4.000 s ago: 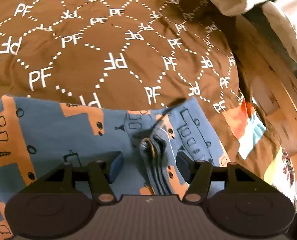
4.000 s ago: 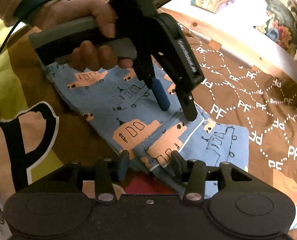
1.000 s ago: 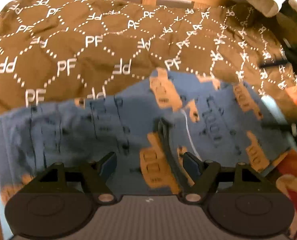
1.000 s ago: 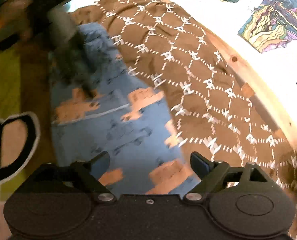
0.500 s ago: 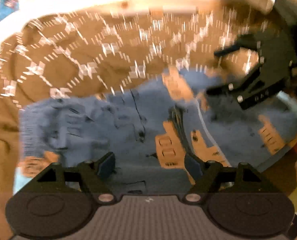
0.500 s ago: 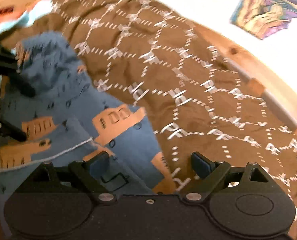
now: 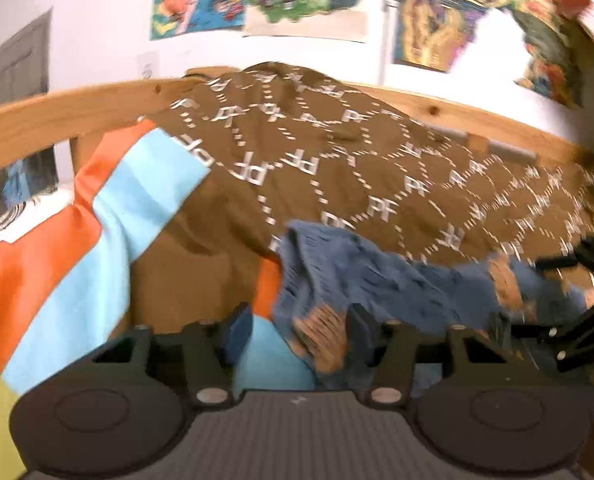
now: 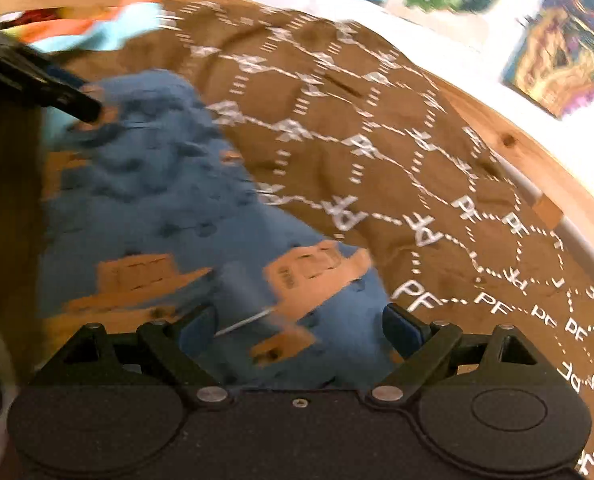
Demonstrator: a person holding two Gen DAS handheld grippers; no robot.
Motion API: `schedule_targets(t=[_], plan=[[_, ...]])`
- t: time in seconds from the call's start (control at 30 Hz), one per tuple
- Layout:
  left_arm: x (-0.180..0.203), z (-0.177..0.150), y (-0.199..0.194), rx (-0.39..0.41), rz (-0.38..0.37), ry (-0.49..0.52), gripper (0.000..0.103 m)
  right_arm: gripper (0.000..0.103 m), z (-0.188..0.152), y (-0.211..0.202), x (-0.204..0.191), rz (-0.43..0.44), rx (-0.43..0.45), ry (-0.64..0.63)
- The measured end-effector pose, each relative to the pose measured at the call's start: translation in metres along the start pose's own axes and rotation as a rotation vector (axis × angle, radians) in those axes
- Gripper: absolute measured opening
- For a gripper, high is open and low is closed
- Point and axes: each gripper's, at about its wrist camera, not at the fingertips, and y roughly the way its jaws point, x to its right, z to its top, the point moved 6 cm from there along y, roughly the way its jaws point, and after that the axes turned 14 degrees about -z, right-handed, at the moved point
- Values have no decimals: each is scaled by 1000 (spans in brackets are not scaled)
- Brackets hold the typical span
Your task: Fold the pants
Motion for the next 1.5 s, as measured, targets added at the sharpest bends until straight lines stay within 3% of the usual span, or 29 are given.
schedule_targets(t=[0.1,0.33,0.5,0.67,0.73,0.83,0.97,1.07,1.23,1.5], plan=[[-14,5,12,2,-48,-53,56,95,2,14,11,16,-32,108],[-16,4,17,-28,-90,-52,55,95,12,-6,11,-24,54,75],[-15,5,18,-44,-83,-70,56,96,10,16,12,-91,-18,52],[-17,5,13,-55,-104,-128,55,96,18,-3,12,-68,27,106],[-18,5,13,-62,-100,-144,49,96,21,-17,5,-35,51,119],[-23,5,16,-82,-98,-203,31,96,16,-34,-6,0,58,135],[-26,6,18,-99,-72,-254,23,94,0,-28,-23,-16,-12,65],[-23,8,18,-115,-49,-250,21,93,-5,-23,-23,-8,-52,97],[-18,10,17,-119,-29,-227,19,94,0,-34,-17,-4,-27,151],[-11,13,14,-117,-18,-202,18,95,-11,-29,-37,-51,-70,59]])
